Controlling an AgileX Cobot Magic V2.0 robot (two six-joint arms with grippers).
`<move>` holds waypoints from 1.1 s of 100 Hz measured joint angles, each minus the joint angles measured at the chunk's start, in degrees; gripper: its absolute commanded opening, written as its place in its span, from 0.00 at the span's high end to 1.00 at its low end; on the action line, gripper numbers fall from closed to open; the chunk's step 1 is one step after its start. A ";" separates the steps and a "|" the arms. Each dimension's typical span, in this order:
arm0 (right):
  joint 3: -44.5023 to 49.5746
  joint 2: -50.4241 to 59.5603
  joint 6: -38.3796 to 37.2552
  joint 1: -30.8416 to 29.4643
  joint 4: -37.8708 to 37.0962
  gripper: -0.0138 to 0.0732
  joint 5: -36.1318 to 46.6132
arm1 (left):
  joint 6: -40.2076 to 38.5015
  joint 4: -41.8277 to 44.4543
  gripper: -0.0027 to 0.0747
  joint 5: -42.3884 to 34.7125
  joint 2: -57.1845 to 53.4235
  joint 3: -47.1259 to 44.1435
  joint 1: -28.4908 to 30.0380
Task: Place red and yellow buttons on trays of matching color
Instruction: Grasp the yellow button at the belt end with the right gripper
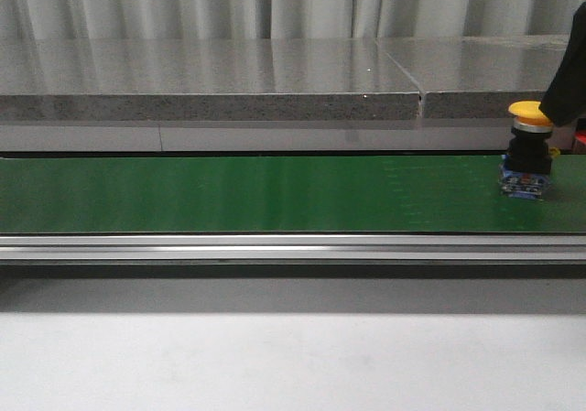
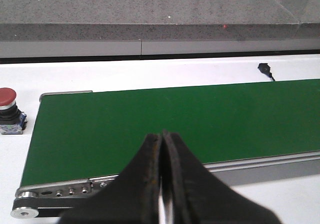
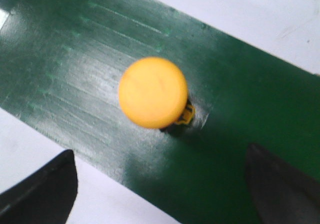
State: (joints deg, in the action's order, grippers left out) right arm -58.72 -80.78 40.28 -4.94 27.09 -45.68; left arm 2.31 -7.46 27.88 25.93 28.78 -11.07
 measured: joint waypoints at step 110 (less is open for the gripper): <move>0.00 -6.54 -2.55 -3.04 5.24 0.80 6.69 | 0.00 0.00 0.99 0.00 0.00 0.00 0.00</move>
State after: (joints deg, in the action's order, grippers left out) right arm -58.72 -87.32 37.73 -7.98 32.33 -39.00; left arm 2.31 -7.46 27.88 25.93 28.78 -11.07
